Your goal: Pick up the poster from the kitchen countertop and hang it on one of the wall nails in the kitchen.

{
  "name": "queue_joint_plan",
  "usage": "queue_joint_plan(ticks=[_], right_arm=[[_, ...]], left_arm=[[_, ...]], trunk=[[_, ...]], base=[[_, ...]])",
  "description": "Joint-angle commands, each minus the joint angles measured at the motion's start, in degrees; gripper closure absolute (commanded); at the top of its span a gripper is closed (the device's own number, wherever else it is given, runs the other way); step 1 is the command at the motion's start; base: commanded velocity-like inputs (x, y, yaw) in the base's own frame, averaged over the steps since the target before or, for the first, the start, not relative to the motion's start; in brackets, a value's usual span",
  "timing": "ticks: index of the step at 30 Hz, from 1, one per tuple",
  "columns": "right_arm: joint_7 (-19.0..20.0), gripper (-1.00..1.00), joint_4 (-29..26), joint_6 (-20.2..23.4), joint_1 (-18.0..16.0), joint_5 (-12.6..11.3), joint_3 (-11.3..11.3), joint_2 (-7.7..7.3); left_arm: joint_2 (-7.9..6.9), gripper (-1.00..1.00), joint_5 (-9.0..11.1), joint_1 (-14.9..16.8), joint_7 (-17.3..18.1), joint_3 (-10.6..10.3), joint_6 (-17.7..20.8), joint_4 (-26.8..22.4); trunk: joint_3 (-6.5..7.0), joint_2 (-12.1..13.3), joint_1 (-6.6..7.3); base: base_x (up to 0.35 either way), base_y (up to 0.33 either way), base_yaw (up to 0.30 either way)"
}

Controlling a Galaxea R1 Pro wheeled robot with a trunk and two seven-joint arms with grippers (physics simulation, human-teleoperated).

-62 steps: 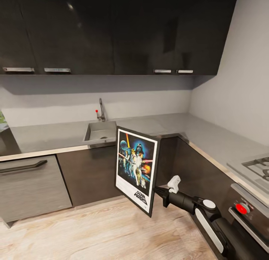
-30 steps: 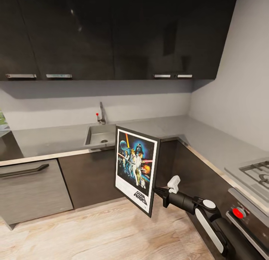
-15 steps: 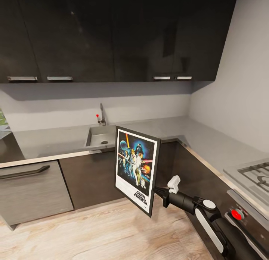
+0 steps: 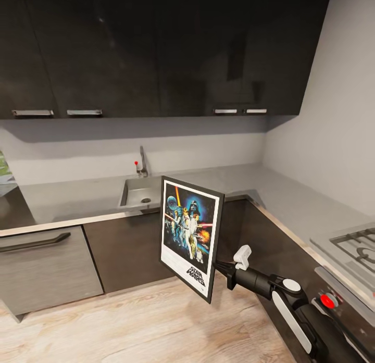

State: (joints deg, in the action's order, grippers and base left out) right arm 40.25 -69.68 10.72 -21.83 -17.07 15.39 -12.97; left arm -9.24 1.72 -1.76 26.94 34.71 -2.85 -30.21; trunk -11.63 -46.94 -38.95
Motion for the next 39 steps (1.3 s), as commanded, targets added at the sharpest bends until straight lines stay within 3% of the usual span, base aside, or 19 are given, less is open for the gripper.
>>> queue_joint_plan(ticks=[1,12,18,21,29,39], right_arm=[[0.2,1.0,0.0,0.6,-0.1,-0.7,0.1,-0.04],[0.2,1.0,0.0,0.6,-0.1,-0.7,0.1,-0.04],[0.2,1.0,-0.1,0.6,-0.1,-0.8,0.1,-0.04],[0.2,1.0,-0.1,0.7,-0.1,-0.8,0.1,-0.04],[0.2,1.0,-0.1,0.7,-0.1,-0.8,0.1,-0.04],[0.2,1.0,-0.1,0.7,-0.1,-0.7,0.1,-0.04]], left_arm=[[0.01,-1.0,0.2,0.0,0.3,0.1,0.0,0.0],[0.1,-1.0,0.1,0.0,0.3,-0.4,0.0,0.0],[0.17,-1.0,0.2,0.0,0.4,-3.9,0.3,-0.9],[0.24,-1.0,0.2,0.0,0.5,-5.2,0.6,-3.8],[0.55,-1.0,0.3,0.0,0.6,-6.1,0.8,-7.6],[0.69,-1.0,0.1,0.0,0.5,-6.1,0.7,-6.3]], trunk=[[0.12,0.4,0.21],[2.09,4.8,2.63],[3.17,7.2,3.95],[3.71,8.4,4.61],[5.14,11.6,6.36],[6.94,15.6,8.56]], base=[[0.0,0.0,0.0],[0.0,0.0,0.0],[0.0,0.0,0.0],[0.0,0.0,0.0],[0.0,0.0,0.0],[0.0,0.0,0.0]])
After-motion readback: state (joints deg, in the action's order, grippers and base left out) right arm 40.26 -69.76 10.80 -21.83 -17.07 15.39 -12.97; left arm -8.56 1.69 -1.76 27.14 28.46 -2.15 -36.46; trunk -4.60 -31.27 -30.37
